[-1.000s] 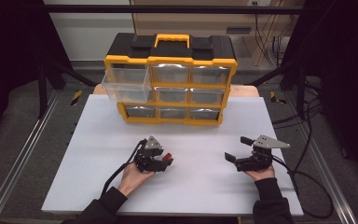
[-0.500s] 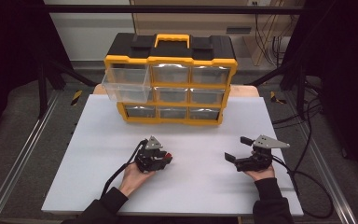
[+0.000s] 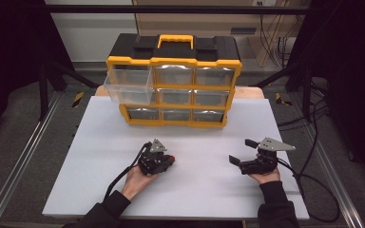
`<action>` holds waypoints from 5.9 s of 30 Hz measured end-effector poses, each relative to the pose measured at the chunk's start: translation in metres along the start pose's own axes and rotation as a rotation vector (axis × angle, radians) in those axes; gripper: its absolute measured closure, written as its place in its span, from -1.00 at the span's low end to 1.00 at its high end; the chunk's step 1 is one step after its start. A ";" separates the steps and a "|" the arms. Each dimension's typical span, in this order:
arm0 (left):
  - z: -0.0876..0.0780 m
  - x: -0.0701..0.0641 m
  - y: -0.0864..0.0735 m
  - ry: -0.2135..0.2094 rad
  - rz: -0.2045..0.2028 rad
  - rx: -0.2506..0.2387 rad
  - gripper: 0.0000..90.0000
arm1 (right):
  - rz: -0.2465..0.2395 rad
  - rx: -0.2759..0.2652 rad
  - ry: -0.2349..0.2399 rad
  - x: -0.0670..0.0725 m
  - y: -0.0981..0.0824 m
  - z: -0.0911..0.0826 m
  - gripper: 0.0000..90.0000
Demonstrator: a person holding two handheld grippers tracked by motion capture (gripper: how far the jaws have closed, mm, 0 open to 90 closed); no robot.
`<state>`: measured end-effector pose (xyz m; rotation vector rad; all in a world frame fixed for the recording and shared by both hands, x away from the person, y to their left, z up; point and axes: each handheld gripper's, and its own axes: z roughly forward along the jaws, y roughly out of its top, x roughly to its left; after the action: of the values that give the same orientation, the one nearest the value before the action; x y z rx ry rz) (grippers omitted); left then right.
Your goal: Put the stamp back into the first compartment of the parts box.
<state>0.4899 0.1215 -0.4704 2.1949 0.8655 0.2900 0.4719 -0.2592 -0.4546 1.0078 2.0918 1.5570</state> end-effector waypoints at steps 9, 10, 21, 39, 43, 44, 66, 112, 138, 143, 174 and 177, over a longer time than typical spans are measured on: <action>0.000 0.000 0.000 0.000 0.011 0.009 0.67 | 0.001 0.001 0.000 0.000 0.000 0.000 -1.00; 0.000 0.000 0.000 0.001 0.014 0.008 0.67 | 0.002 0.001 0.001 0.000 0.000 0.000 -1.00; -0.001 0.001 0.001 0.006 0.014 0.011 0.68 | 0.000 -0.001 0.000 0.000 0.000 0.000 -1.00; -0.013 0.004 0.003 -0.002 0.015 -0.025 0.68 | 0.002 0.005 0.001 0.000 0.000 0.000 -1.00; -0.017 0.005 0.004 -0.006 0.014 -0.034 0.68 | 0.003 0.006 0.000 0.000 0.000 0.000 -1.00; -0.018 0.005 0.004 -0.005 0.014 -0.037 0.68 | 0.003 0.005 0.001 0.001 0.000 0.000 -1.00; -0.046 0.017 0.006 0.012 -0.009 -0.091 0.69 | 0.003 0.005 0.000 0.001 0.000 0.000 -1.00; -0.093 0.033 0.016 0.074 0.000 -0.163 0.69 | 0.000 0.011 0.003 0.001 -0.001 0.001 -1.00; -0.121 0.038 0.022 0.105 -0.002 -0.208 0.69 | 0.001 0.011 0.005 0.001 -0.001 0.001 -1.00; -0.128 0.040 0.023 0.110 -0.007 -0.224 0.69 | 0.003 0.013 0.004 0.001 -0.001 0.001 -1.00; -0.157 0.046 0.027 0.123 -0.034 -0.284 0.69 | 0.000 0.017 0.005 0.001 -0.001 0.002 -1.00; -0.160 0.046 0.028 0.127 -0.032 -0.286 0.69 | 0.000 0.018 0.004 0.001 -0.001 0.002 -1.00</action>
<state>0.4667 0.2279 -0.3419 1.9118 0.8686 0.5097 0.4719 -0.2577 -0.4561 1.0122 2.1118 1.5443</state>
